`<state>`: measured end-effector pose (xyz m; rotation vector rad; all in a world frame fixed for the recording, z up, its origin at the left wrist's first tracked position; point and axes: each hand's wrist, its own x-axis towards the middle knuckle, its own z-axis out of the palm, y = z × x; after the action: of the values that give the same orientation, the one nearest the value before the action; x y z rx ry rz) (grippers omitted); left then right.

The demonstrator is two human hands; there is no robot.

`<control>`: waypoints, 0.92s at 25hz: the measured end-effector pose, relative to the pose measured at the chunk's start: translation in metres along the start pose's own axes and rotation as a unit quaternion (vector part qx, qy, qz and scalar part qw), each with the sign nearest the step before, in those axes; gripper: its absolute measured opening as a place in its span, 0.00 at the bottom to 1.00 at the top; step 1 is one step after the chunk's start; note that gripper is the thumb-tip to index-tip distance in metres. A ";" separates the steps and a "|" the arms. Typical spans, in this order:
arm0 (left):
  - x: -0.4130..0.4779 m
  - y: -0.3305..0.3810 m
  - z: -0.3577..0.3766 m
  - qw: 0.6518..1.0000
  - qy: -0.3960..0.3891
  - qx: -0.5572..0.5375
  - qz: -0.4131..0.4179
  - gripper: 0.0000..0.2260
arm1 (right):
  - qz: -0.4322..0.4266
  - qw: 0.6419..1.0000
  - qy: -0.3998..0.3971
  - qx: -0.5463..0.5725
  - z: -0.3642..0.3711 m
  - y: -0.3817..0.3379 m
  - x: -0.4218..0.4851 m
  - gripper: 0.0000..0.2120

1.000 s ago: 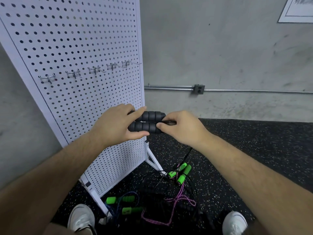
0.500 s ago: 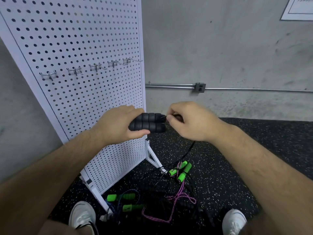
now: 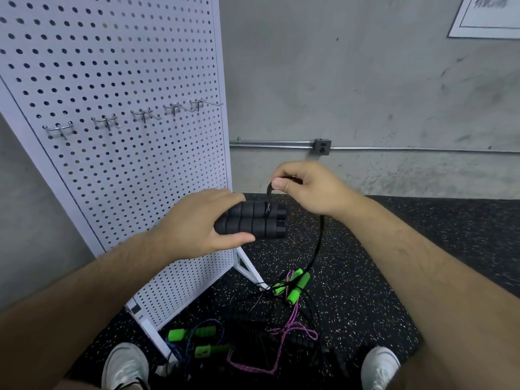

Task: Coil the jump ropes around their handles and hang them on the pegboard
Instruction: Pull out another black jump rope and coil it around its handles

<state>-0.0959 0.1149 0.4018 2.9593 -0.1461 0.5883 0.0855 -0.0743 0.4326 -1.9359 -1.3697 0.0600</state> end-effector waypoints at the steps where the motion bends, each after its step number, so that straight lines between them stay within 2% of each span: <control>1: 0.002 0.004 -0.002 1.000 0.018 -0.004 0.001 0.23 | 0.038 0.997 -0.003 0.072 0.003 0.002 -0.002 0.07; 3: 0.008 0.012 -0.005 0.999 0.050 0.016 -0.006 0.24 | 0.131 0.976 -0.016 0.174 0.017 0.008 -0.010 0.07; 6: 0.017 0.013 -0.007 0.994 0.076 0.071 -0.017 0.25 | 0.214 0.952 -0.080 0.203 0.047 0.005 -0.021 0.11; 10: 0.024 -0.006 -0.009 0.986 0.100 0.124 -0.055 0.25 | 0.169 0.974 -0.063 0.140 0.075 -0.014 -0.021 0.16; 13: 0.027 -0.018 -0.011 0.979 0.118 0.155 -0.061 0.25 | 0.146 0.980 -0.081 0.112 0.075 -0.035 -0.032 0.15; 17: 0.026 -0.033 -0.012 0.973 0.102 0.203 -0.047 0.27 | 0.100 0.985 -0.135 -0.044 0.053 -0.057 -0.045 0.20; 23: 0.023 -0.032 0.001 0.981 0.064 0.180 -0.014 0.27 | 0.036 0.984 -0.064 -0.161 0.006 -0.064 -0.046 0.14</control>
<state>-0.0705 0.1446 0.4069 3.2460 0.0167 0.8858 0.0129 -0.0998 0.4493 -2.2849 -1.4642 -0.0027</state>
